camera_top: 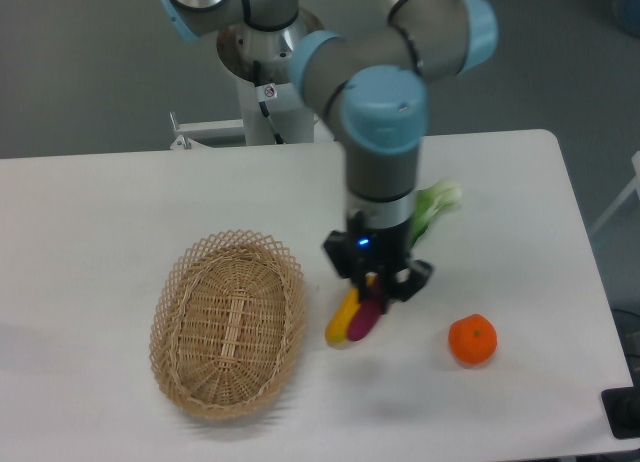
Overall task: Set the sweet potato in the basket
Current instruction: 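Lower the sweet potato into the wicker basket and open the gripper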
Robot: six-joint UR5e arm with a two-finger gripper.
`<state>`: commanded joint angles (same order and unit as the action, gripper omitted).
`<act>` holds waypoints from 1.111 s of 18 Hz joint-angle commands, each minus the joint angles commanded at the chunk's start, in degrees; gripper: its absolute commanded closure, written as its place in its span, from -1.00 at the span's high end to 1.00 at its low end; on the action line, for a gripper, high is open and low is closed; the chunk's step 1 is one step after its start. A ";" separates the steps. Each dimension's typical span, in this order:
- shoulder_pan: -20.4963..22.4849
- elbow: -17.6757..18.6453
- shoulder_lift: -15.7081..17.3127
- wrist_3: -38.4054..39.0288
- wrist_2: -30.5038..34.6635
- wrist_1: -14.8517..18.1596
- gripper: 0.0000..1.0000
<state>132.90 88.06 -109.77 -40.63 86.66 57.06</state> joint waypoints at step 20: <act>-12.49 9.06 -4.31 6.27 7.47 -8.98 -0.37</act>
<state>120.41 97.12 -114.08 -34.36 94.13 48.08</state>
